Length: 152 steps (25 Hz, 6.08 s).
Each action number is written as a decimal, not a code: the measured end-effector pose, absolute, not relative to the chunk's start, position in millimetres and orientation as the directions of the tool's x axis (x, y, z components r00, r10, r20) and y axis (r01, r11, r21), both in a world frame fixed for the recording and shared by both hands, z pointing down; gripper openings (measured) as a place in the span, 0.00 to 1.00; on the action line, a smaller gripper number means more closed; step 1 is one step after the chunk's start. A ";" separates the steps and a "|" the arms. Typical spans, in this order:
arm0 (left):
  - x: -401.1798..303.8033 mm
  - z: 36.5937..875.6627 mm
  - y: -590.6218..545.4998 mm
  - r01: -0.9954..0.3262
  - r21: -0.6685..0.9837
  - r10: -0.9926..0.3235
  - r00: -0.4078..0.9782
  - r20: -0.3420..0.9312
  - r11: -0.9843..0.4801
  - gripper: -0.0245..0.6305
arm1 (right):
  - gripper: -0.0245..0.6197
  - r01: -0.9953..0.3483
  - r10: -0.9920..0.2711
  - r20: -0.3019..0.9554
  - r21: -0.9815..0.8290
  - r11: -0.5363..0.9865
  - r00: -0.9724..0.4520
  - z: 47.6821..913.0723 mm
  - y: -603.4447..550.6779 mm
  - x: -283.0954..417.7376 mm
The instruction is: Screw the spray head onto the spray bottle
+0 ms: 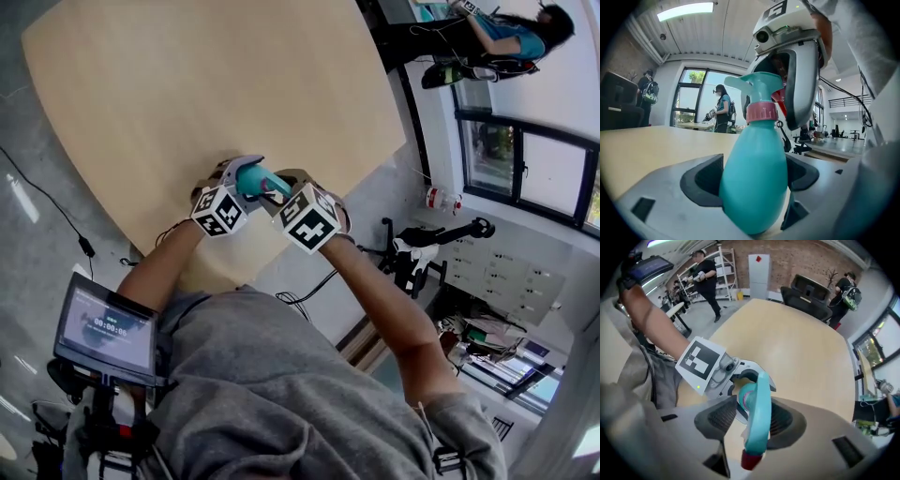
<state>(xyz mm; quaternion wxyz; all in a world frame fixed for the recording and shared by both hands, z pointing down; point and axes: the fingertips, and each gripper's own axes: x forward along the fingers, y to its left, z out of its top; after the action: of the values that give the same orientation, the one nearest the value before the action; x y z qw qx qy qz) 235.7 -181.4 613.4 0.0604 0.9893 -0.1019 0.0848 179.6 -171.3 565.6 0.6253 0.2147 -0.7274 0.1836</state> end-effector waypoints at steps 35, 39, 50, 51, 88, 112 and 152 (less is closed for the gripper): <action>240.2 612.9 -177.4 -0.164 0.112 -0.142 0.974 0.177 -0.980 0.61 | 0.24 0.553 -0.093 0.995 0.056 0.831 0.039 552.0 -166.5 184.0; 240.3 613.9 -176.4 -0.141 0.121 -0.118 0.977 0.178 -0.983 0.61 | 0.24 0.843 -0.216 0.974 0.063 0.534 0.065 557.6 -161.6 190.8; 241.1 609.4 -182.7 -0.275 0.096 -0.255 0.949 0.183 -0.957 0.61 | 0.24 -0.636 -0.007 0.999 -0.015 0.772 -0.033 561.7 -172.3 195.0; 238.8 609.2 -186.9 -0.341 0.097 -0.319 0.929 0.189 -0.935 0.61 | 0.24 -0.780 -0.077 0.993 -0.024 0.625 -0.092 559.9 -174.8 194.3; 243.6 605.3 -174.7 -0.017 0.148 0.008 0.986 0.165 -0.989 0.61 | 0.24 0.312 0.021 0.996 0.006 0.950 -0.083 546.1 -165.4 180.8; 243.4 617.1 -178.7 -0.300 0.196 -0.266 0.946 0.186 -0.934 0.61 | 0.37 -0.630 -0.505 0.818 0.245 0.737 -0.274 485.6 -177.2 175.7; 222.5 629.7 -173.4 -0.157 0.147 -0.124 0.969 0.212 -0.977 0.68 | 0.38 -0.445 0.034 0.998 -0.057 0.894 -0.059 579.8 -174.7 184.1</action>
<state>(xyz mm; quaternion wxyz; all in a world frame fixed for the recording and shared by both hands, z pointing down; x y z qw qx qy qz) 222.5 -173.4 629.7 0.0817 0.9889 -0.0710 0.1014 184.1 -174.7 579.8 0.6703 0.1455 -0.7054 0.1787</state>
